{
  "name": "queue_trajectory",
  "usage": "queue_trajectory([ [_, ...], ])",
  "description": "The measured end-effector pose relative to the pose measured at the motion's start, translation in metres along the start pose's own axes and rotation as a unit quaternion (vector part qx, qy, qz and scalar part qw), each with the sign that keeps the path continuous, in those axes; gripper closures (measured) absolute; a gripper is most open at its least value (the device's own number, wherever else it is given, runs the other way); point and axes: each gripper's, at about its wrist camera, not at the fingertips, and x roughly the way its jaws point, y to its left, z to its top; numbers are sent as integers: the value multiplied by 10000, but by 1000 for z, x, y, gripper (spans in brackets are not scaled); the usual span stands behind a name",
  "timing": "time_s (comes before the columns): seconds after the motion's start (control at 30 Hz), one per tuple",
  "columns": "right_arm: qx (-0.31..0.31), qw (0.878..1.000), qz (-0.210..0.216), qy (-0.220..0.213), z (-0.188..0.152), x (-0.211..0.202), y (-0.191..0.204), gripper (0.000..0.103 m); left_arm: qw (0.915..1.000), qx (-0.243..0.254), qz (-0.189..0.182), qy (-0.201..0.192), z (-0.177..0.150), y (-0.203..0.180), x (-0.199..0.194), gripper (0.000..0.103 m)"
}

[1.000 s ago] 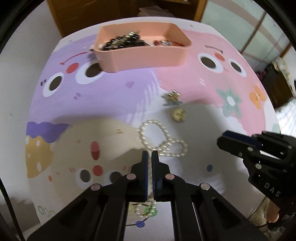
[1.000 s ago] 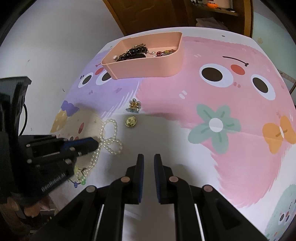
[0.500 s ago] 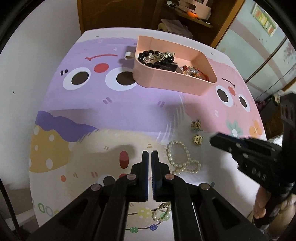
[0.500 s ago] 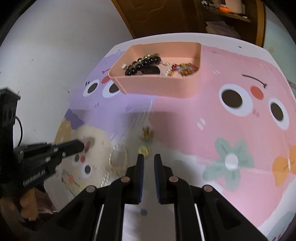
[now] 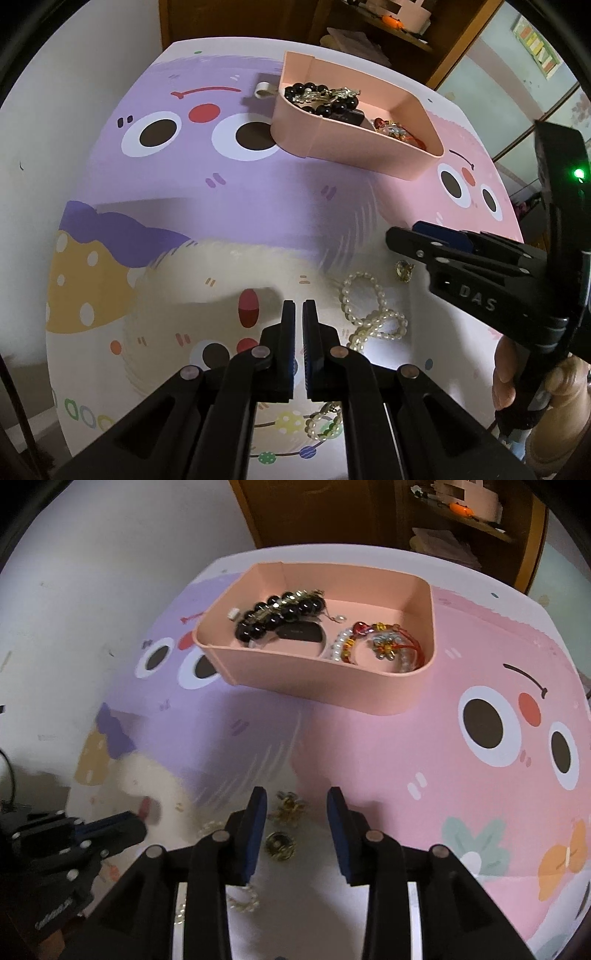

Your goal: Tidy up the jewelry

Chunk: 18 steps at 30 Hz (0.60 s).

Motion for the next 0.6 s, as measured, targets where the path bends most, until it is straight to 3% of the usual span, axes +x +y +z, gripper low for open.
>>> queue_trajectory([
  [0.1, -184, 9997, -128, 55, 1, 3, 5, 70, 10000, 19, -4, 7, 1, -1, 0, 101],
  [0.23, -402, 9987, -300, 82, 0, 4, 11, 82, 10000, 50, -44, 35, 1, -3, 0, 100],
  [0.6, 129, 9998, 153, 16, -1, -18, -24, 83, 9983, 531, -122, 183, -1, -32, 5, 95],
])
